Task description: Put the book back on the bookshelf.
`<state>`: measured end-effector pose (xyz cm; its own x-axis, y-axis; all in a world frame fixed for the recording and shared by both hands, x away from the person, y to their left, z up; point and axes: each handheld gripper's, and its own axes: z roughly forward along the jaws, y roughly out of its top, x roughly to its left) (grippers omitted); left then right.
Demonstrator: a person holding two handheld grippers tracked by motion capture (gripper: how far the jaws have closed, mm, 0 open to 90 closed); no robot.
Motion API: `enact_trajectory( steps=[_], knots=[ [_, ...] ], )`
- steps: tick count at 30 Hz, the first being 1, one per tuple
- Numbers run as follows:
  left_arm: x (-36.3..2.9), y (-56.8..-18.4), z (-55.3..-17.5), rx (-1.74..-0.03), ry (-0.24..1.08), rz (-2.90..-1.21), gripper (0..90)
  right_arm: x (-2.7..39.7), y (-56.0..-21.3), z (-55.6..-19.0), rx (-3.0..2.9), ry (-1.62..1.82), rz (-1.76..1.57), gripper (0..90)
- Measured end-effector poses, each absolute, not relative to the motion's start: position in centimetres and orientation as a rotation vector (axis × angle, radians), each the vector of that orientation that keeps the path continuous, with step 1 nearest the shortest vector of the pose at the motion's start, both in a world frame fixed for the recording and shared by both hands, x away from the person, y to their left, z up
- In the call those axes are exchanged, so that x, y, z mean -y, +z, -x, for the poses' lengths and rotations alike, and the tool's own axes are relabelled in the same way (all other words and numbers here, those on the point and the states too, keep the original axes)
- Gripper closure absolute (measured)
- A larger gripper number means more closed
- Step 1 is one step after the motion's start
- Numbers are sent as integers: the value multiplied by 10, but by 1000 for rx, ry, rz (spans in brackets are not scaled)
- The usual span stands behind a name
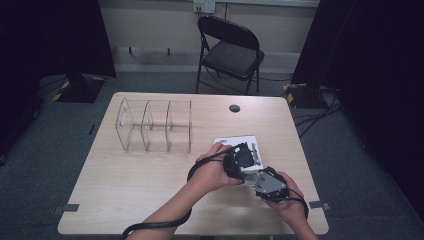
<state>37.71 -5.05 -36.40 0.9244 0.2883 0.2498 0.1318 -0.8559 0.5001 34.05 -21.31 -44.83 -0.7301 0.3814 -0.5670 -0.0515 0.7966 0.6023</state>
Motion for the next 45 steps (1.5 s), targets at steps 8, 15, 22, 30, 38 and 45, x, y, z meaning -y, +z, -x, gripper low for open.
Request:
enact_trajectory(
  steps=[8,15,22,30,38,45],
  knots=[
    [20,-331,-373,-328,405,-2378,371,213,-429,-347,-2299,763,-265,640],
    [-22,-337,-383,-417,358,-2342,363,216,-409,-349,-2339,743,-260,687],
    [-56,-338,-379,-459,369,-2292,349,215,-398,-357,-2381,733,-278,696],
    [-83,-368,-374,-543,350,-2286,336,211,-387,-364,-2420,700,-261,715],
    [-93,-405,-369,-584,294,-2285,336,205,-378,-368,-2450,686,-260,732],
    [-96,-441,-363,-631,229,-2297,338,201,-370,-371,-2480,672,-268,740]
  ],
)
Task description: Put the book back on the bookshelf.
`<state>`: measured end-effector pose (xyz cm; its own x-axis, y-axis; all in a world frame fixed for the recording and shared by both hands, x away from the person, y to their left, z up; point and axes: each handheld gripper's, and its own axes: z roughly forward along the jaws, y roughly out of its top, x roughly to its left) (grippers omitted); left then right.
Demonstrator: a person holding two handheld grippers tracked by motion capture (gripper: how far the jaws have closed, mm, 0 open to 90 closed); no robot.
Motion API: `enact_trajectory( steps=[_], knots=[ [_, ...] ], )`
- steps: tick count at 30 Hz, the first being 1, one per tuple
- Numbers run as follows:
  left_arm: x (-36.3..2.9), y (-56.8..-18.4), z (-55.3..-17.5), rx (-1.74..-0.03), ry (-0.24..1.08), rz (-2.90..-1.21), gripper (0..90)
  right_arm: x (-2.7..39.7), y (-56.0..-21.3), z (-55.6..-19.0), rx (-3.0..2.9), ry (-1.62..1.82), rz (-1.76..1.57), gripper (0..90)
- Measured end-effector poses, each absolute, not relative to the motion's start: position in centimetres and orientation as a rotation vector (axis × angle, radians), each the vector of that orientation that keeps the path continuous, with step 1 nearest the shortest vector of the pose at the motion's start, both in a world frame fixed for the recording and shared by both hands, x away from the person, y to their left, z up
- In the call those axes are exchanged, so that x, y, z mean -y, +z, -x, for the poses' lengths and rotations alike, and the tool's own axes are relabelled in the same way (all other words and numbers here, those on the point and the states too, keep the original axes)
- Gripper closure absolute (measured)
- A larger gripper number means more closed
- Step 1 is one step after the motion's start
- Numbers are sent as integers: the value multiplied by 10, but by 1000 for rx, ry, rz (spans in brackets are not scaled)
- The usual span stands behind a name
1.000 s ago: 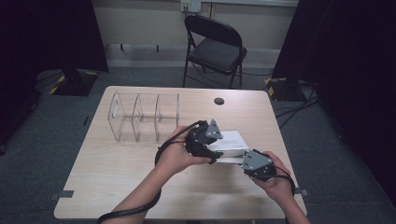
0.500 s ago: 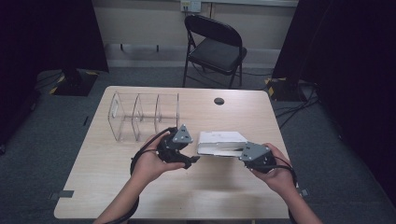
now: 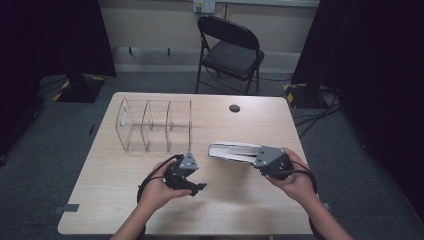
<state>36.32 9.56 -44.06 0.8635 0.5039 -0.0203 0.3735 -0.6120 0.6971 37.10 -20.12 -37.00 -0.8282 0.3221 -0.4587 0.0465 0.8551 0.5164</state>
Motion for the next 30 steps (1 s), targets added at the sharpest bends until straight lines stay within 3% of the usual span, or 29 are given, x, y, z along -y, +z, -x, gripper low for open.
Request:
enact_trajectory(
  steps=[10,30],
  knots=[
    [-92,-474,-361,-645,213,-2359,309,203,-362,-370,-2511,719,-302,743],
    [-107,-501,-366,-524,220,-2283,97,210,-343,-369,-2637,768,-360,749]
  ],
)
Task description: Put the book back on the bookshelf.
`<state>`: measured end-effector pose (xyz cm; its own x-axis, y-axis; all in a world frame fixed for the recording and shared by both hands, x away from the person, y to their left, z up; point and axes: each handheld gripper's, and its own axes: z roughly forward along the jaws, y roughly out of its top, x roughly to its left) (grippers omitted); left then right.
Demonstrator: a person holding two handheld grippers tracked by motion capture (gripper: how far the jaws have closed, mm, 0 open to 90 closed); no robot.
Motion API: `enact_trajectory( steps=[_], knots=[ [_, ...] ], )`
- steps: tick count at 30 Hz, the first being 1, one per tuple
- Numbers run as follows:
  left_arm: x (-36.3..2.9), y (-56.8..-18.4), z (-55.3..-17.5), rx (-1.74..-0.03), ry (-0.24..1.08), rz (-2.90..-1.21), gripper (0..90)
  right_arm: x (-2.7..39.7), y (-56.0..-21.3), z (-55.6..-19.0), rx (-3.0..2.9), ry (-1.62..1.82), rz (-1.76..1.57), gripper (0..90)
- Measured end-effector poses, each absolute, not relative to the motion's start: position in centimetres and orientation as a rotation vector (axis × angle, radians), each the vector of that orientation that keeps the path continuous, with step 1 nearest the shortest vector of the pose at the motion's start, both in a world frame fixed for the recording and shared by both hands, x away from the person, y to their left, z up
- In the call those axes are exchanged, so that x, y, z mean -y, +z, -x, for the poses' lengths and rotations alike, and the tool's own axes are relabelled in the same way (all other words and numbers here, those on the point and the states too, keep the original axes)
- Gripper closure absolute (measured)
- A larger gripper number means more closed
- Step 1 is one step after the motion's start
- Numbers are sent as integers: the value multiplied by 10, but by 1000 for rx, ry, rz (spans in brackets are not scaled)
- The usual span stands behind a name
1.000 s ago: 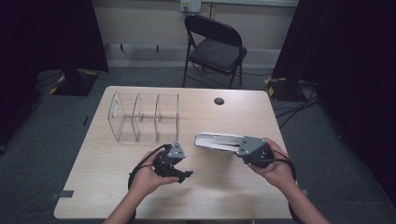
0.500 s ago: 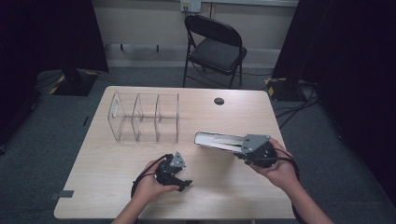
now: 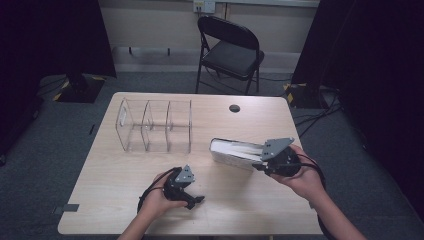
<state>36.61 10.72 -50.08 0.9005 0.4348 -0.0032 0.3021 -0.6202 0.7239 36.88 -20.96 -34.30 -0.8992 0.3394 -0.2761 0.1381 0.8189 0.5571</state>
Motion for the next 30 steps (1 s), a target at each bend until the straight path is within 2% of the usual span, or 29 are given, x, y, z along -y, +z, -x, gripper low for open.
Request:
enact_trajectory(
  steps=[5,30],
  knots=[
    [-105,-501,-365,-531,216,-2280,68,211,-339,-368,-2669,779,-385,749],
    [-104,-501,-365,-530,216,-2290,47,216,-323,-380,-2824,753,-387,761]
  ],
)
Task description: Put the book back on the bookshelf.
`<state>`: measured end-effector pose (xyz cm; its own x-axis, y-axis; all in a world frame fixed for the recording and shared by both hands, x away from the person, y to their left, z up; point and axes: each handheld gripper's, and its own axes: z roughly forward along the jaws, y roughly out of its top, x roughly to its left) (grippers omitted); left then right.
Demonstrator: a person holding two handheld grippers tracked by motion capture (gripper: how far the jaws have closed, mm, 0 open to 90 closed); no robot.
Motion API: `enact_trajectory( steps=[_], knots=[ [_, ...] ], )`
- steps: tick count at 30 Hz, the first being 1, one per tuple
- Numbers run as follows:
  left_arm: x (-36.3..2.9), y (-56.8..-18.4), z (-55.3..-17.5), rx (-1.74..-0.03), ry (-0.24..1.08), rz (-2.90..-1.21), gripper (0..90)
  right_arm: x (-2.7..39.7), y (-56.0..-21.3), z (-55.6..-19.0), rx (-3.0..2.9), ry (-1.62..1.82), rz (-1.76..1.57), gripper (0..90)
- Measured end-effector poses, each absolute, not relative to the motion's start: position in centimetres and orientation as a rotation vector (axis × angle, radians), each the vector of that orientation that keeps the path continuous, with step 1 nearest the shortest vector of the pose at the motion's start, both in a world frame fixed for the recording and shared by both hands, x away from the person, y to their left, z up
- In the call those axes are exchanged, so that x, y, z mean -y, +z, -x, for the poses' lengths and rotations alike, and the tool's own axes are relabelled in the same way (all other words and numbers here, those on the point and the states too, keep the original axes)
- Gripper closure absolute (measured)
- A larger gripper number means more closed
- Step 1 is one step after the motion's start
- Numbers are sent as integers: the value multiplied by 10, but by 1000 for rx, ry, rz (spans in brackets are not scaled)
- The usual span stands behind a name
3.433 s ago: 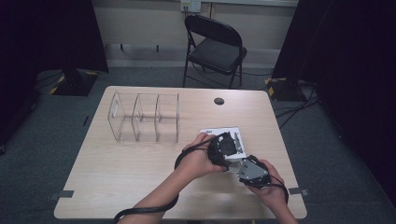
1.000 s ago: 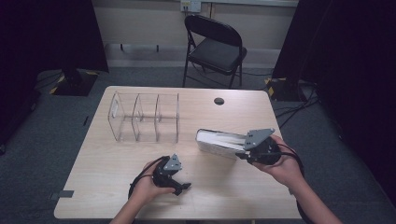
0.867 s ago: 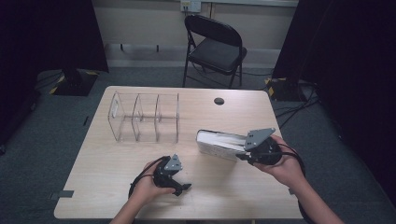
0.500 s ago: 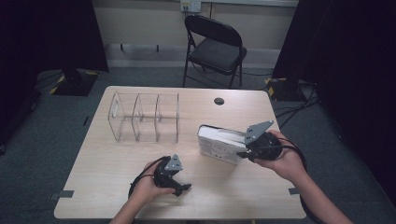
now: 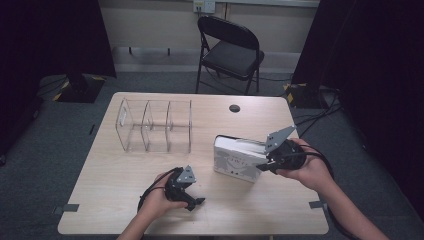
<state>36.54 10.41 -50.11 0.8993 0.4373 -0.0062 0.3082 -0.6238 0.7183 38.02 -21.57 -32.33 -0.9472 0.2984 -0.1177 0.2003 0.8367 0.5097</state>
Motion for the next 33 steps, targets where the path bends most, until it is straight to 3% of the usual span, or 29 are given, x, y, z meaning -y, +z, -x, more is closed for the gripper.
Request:
enact_trajectory(
  steps=[33],
  knots=[
    [-102,-502,-365,-536,207,-2285,27,220,-318,-408,-2900,728,-606,757]
  ],
)
